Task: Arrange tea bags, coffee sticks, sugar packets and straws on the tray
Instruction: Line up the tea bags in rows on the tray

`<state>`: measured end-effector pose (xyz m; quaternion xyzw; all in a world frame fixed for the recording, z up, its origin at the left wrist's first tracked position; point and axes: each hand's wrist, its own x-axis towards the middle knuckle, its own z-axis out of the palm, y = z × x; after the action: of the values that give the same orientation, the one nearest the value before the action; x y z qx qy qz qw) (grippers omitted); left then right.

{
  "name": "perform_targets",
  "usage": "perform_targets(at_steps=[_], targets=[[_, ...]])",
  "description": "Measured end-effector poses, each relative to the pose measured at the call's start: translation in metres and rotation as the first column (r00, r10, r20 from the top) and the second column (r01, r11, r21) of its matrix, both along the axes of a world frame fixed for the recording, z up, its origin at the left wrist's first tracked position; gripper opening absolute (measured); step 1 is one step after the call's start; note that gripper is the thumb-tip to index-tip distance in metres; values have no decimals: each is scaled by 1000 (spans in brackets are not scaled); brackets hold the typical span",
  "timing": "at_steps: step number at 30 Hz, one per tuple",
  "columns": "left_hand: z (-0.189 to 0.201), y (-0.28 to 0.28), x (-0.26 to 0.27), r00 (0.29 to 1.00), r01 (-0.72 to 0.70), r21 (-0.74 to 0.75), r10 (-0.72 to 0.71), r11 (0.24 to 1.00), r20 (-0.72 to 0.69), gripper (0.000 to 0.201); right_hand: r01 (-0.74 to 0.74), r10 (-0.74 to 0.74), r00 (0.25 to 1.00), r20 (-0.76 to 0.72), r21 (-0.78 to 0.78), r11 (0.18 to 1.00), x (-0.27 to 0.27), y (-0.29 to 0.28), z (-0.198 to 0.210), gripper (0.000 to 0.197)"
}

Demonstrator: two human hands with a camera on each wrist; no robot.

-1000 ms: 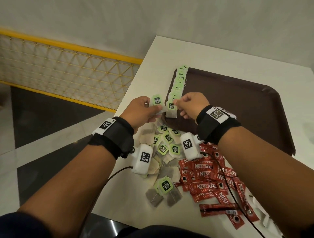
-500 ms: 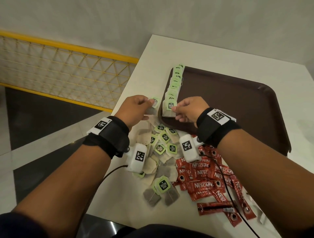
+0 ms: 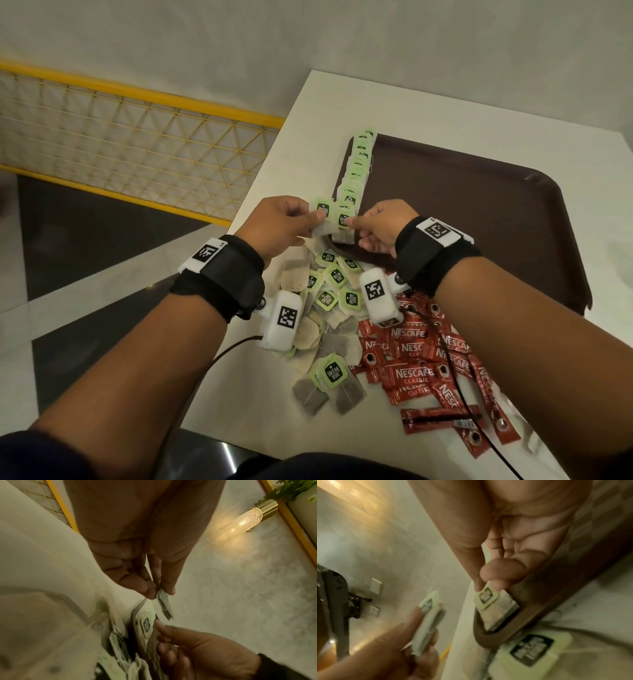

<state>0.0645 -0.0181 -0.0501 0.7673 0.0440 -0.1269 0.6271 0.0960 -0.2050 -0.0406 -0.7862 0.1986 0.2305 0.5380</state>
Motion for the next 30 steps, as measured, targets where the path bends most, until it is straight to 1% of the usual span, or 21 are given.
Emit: perform_targets(at_steps=[2,4,6,7,10,12,14,16,18,20,24,27,30], targets=[[1,-4,1,1000,-14,-1,14,1000,12,22,13,-21,996,83,91,996,-4,-3,4,21],[4,-9,2,999,-19,8,19,1000,32,18,-66,38,988,152,183,981,-10,-6,7,19],[6,-16,4,999,-21,24,19,1000,50,21,-155,119,975,189,188,970,-16,-8,8,15],[6,-19,5,998,-19,34,17,999,57,23,-176,139,971,196,182,967,-18,-10,7,11],[3,-28,9,998,0,104,-7,995,70,28,-155,120,972,201,165,974,-21,-15,3,9],[-1,-31,11,995,-1,207,-19,978,95,27,-128,99,978,186,148,981,-21,-19,2,9],[-3,-31,14,990,-26,331,-23,943,142,23,-125,112,983,142,89,988,-20,-21,0,10],[-3,-30,16,985,-43,419,-33,907,172,14,-145,146,986,84,-16,989,-18,-19,-1,14],[-2,-29,17,986,-11,507,-75,862,148,10,-168,172,985,32,-101,981,-17,-16,0,15],[-2,-28,17,988,42,569,-119,821,99,11,-188,190,982,-1,-153,970,-15,-12,2,13],[0,-30,17,993,55,587,-107,808,54,14,-222,233,973,9,-265,938,-10,-10,-2,24],[2,-32,15,994,53,588,-99,807,46,16,-259,289,956,42,-339,904,-10,-8,-4,25],[3,-30,11,995,55,580,-96,813,40,13,-298,340,939,42,-393,870,-12,-5,-2,28]])
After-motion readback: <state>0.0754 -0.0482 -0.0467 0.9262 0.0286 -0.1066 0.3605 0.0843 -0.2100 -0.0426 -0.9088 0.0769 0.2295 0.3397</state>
